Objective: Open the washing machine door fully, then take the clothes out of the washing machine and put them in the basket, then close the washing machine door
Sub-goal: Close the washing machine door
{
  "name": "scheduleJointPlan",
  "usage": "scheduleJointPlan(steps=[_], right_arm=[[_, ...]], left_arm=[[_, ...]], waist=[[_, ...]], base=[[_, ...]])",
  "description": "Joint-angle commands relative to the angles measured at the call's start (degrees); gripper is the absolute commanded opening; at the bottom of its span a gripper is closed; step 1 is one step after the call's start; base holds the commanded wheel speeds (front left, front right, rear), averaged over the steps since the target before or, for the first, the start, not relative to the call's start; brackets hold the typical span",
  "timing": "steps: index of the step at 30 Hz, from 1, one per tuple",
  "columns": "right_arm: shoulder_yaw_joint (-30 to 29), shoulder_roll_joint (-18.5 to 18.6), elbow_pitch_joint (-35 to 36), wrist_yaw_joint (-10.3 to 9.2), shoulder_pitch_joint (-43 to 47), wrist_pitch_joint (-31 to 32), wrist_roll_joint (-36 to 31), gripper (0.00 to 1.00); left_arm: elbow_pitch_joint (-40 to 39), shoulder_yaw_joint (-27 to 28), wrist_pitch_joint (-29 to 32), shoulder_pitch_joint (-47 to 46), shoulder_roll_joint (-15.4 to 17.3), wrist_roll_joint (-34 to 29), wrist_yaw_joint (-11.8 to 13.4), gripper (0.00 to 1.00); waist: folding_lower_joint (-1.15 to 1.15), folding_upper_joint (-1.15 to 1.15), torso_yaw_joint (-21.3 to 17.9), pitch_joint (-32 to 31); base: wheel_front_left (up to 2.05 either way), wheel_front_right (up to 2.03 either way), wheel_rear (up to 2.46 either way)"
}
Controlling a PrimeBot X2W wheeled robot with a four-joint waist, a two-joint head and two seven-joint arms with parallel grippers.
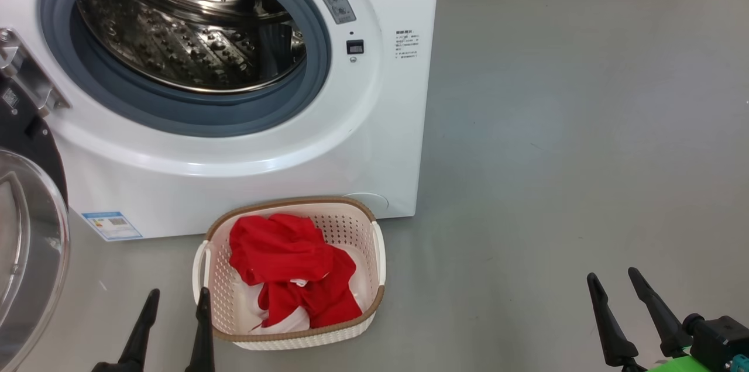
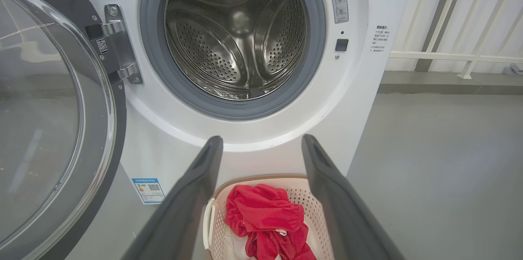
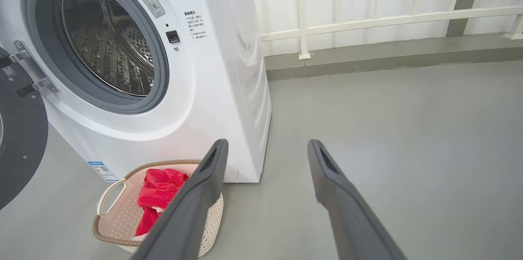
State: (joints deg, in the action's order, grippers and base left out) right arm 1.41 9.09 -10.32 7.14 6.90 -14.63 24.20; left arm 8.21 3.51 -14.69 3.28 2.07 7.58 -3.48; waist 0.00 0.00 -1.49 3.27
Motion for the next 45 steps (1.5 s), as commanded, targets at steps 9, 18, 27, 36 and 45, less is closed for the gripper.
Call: scheduleJointPlan(steps=[9, 18, 27, 36, 45], right_arm=[[1.18, 1.25, 1.40, 0.35, -0.80, -0.37, 0.02, 1.00], [2.14, 1.48, 1.29, 0.35, -0.70, -0.37, 0.03, 1.00], [3.69, 2.35, 0.62, 0.35, -0.87, -0.37, 0.18, 1.00], [6.80, 3.13, -0.17, 0.35, -2.19, -0.37, 0.50, 1.00], [9.02, 3.50, -0.68, 0.35, -3.20, -0.37, 0.78, 1.00]], left_arm=[[-1.08, 1.07, -0.30, -0.88, 0.81, -0.11, 1.01, 1.00], [-0.25, 0.34, -0.30, -0.85, 0.81, 0.76, 1.72, 1.00], [1.01, 0.13, -0.30, 0.15, 0.81, 2.40, 2.97, 1.00], [2.03, -1.22, -0.30, 1.22, 0.81, 3.84, 3.95, 1.00], [2.13, -2.54, -0.30, 2.25, 0.81, 5.51, 5.35, 1.00]], waist=[[0.00, 0.00, 0.43, -0.58], [0.00, 0.00, 3.21, -0.60], [0.00, 0.00, 9.89, -1.61], [0.00, 0.00, 18.56, -2.63], [0.00, 0.00, 24.73, -2.84]], base=[[-0.02, 0.02, 0.00], [0.00, 0.00, 0.00], [0.00, 0.00, 0.00], [0.00, 0.00, 0.00], [0.00, 0.00, 0.00]])
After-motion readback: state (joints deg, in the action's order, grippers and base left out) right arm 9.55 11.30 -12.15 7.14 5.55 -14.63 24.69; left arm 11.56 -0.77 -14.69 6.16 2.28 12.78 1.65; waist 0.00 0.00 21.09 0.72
